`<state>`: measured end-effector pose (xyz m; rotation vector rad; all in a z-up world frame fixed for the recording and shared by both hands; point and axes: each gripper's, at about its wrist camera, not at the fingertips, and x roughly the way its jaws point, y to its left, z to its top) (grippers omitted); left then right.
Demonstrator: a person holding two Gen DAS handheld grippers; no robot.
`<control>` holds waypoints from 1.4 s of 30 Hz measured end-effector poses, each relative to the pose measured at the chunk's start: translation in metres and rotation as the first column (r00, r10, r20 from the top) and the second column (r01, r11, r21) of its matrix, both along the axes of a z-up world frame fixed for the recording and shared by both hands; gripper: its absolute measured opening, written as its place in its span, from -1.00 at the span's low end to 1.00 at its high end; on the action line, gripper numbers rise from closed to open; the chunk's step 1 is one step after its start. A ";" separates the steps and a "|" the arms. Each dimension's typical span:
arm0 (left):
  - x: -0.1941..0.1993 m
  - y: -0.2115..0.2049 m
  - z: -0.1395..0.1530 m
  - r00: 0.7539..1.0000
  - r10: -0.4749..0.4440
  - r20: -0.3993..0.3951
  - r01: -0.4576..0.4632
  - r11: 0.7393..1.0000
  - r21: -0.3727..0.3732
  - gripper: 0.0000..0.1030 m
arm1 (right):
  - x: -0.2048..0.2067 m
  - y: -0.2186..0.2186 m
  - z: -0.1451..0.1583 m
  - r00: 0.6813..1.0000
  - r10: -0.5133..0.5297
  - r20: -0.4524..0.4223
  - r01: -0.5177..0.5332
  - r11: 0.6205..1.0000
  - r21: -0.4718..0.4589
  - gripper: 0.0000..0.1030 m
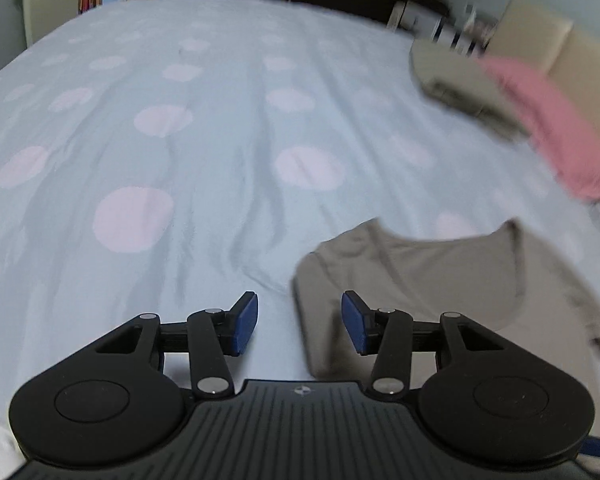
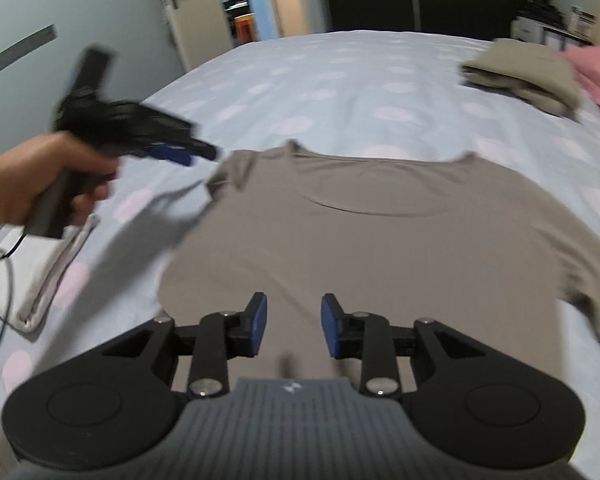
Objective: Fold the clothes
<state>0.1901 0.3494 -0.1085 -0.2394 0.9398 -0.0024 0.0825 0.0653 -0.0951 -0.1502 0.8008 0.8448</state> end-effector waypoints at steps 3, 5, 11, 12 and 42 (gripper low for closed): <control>0.021 -0.004 -0.014 0.998 -0.011 -0.069 0.011 1.000 -0.003 -0.24 | 0.004 0.036 -0.012 0.999 0.052 -0.011 -0.052 0.999 0.003 -0.36; 0.029 -0.005 -0.021 0.994 0.014 -0.105 -0.015 1.000 -0.008 -1.00 | 0.005 0.051 -0.018 0.997 0.074 -0.018 -0.074 0.997 0.010 -0.35; 0.039 -0.023 -0.016 0.994 0.035 -0.104 -0.022 0.992 0.127 -1.00 | 0.009 0.062 -0.031 0.995 0.083 -0.046 -0.082 0.996 0.025 -0.30; 0.038 -0.027 -0.015 0.997 0.014 -0.078 -0.004 0.991 0.134 -1.00 | 0.009 0.062 -0.034 0.995 0.083 -0.050 -0.082 0.996 0.021 -0.30; -0.071 -0.109 0.047 0.992 -0.031 0.123 0.049 0.988 -0.145 -0.04 | -0.016 -0.067 0.032 0.990 0.036 0.133 -0.024 0.995 -0.095 -0.07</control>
